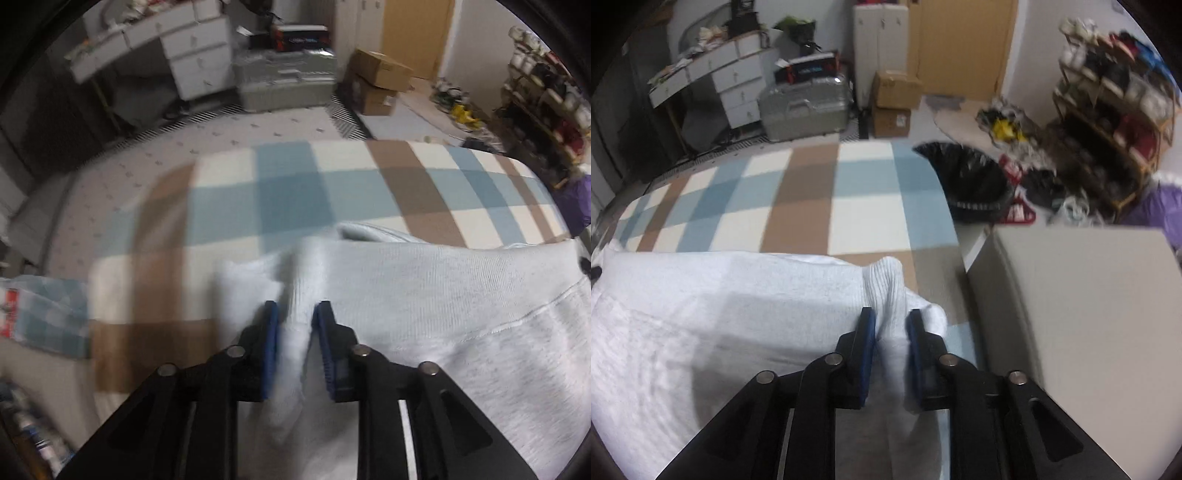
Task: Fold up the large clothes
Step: 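Lower the folded hem onto the sweatshirt with both grippers holding the rib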
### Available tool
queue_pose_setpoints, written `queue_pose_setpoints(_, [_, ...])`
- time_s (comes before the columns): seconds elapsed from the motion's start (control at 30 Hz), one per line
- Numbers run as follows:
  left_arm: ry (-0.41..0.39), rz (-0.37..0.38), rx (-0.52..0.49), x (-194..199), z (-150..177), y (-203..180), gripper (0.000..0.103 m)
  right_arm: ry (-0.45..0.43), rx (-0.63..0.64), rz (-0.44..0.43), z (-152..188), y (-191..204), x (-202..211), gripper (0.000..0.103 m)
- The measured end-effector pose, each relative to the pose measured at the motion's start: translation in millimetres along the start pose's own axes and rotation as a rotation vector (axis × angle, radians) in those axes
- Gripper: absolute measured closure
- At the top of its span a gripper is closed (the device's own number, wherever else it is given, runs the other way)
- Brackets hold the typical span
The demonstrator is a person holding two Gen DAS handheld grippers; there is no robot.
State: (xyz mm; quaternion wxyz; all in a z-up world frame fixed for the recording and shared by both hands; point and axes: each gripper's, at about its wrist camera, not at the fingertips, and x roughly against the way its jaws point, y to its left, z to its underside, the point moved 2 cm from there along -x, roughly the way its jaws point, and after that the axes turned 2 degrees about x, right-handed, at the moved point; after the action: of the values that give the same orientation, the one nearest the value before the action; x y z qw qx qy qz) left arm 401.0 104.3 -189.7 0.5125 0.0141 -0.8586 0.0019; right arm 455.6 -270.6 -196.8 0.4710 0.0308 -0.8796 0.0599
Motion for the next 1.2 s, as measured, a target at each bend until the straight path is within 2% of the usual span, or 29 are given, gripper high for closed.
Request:
queue_pose_setpoints(0.07, [-0.02,0.006,0.04,22,8,9,0.068,-0.009,0.015,0.002,4,-1,21,0.06])
queue_pose_setpoints(0.1, [-0.041,0.012,0.049,40,17,15,0.058,-0.027,0.006,-0.026,11,-4,38,0.049])
queue_pose_setpoints(0.13, [-0.048,0.013,0.049,52,25,18,0.049,-0.049,-0.004,-0.04,18,-6,53,0.047])
queue_pose_setpoints(0.17, [-0.06,0.017,0.05,64,36,21,0.028,-0.08,-0.012,-0.056,26,-8,69,0.045])
queue_pose_setpoints(0.2, [-0.075,0.022,0.052,73,48,23,0.017,-0.116,-0.012,-0.089,38,-7,88,0.037])
queue_pose_setpoints(0.23, [-0.076,0.034,0.053,78,62,24,0.017,-0.145,-0.01,-0.123,52,-7,107,0.026])
queue_pose_setpoints(0.3, [-0.006,0.071,0.05,72,80,23,0.017,-0.195,-0.01,-0.143,84,-4,136,0.016])
queue_pose_setpoints(0.37, [0.072,0.11,0.033,60,97,17,0.017,-0.2,-0.022,-0.144,110,0,150,0.015])
queue_pose_setpoints(0.47, [0.066,0.118,0.007,60,111,14,0.018,-0.138,-0.047,-0.191,156,9,150,0.015])
queue_pose_setpoints(0.57, [0.145,0.141,0.016,50,124,12,0.018,-0.055,-0.051,-0.265,178,19,133,0.016])
queue_pose_setpoints(0.6, [0.163,0.164,0.044,44,131,13,0.018,-0.029,-0.071,-0.286,181,21,125,0.02])
queue_pose_setpoints(0.63, [0.185,0.193,0.061,39,137,15,0.018,-0.024,-0.086,-0.311,181,22,121,0.035])
queue_pose_setpoints(0.67, [0.208,0.214,0.076,37,140,17,0.021,-0.027,-0.104,-0.348,179,21,118,0.045])
queue_pose_setpoints(0.7, [0.198,0.218,0.088,37,145,17,0.024,-0.03,-0.123,-0.38,176,20,115,0.056])
queue_pose_setpoints(0.73, [0.193,0.212,0.072,39,148,13,0.028,-0.034,-0.137,-0.377,173,18,112,0.067])
queue_pose_setpoints(0.77, [0.191,0.194,0.047,42,151,9,0.038,-0.038,-0.164,-0.386,172,15,110,0.07])
queue_pose_setpoints(0.8, [0.193,0.183,0.033,46,155,5,0.054,-0.035,-0.194,-0.404,173,13,108,0.074])
queue_pose_setpoints(0.83, [0.194,0.17,0.023,50,160,2,0.062,-0.036,-0.211,-0.415,175,11,108,0.08])
queue_pose_setpoints(0.87, [0.192,0.165,0.017,53,165,0,0.07,-0.04,-0.211,-0.415,177,10,109,0.083])
queue_pose_setpoints(0.9, [0.193,0.178,0.019,57,172,-2,0.073,-0.049,-0.185,-0.385,180,9,114,0.086])
queue_pose_setpoints(1.0, [0.188,0.211,0.015,70,196,-7,0.076,-0.065,-0.089,-0.3,191,12,131,0.09])
queue_pose_setpoints(1.2, [0.141,0.288,0.02,108,265,-11,0.079,-0.03,0.066,-0.209,232,13,161,0.091])
